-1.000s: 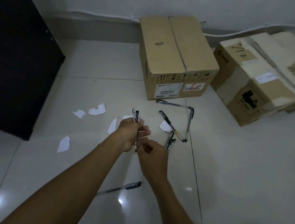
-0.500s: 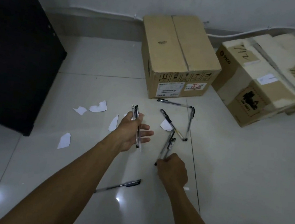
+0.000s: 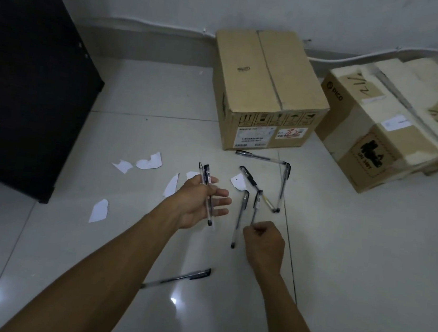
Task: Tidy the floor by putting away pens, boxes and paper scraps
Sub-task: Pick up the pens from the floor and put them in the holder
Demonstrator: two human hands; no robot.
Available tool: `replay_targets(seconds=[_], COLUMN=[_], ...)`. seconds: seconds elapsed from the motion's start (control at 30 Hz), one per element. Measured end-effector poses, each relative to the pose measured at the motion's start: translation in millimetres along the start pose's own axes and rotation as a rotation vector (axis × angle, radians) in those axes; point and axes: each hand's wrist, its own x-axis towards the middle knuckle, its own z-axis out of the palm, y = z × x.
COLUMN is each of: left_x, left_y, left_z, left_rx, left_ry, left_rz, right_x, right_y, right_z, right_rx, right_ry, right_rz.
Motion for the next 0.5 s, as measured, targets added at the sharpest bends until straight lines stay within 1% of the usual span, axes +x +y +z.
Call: replay_targets(seconds=[0.07,0.13,0.2,0.3,0.37,0.43,0.5], left_x=[-0.6,-1.1,-3.3,-5.6,-4.0,-3.2,-4.1], left_y=[0.2,-0.5,-0.9,-0.6,-0.9,-0.2,1.0], left_z=[2.3,5.0,7.9,8.3,6.8,6.7,8.6], left_rx=[0.027,0.05,0.054,0.05,0.006,-0.028,-0.014], left_ry=[-0.018,-0.026,-0.035,-0.031,-0.051,-0.063,-0.055], left_rz=[-0.01,-0.009,-0.024,-0.061,-0.074,-0.07,-0.055], right_x=[-4.7,-8.9,-12.8,-18.2,-21.6,-24.3,-26.9], right_y=[-17.1,-33.9,-47.7,-60.4,-64.8,-67.0,-67.3], right_z=[-1.6,-0.1,2.3,6.6,8.6,10.1,12.5], right_rx=[0.134,0.19,0.203,0.2,0.175,0.144,0.14], right_ry=[-0.033,-0.046,-0.056,-0.1,-0.09,-0.086,-0.115], right_rz=[-0.048,-0.112,-0.174,-0.221,-0.25,-0.275,-0.295])
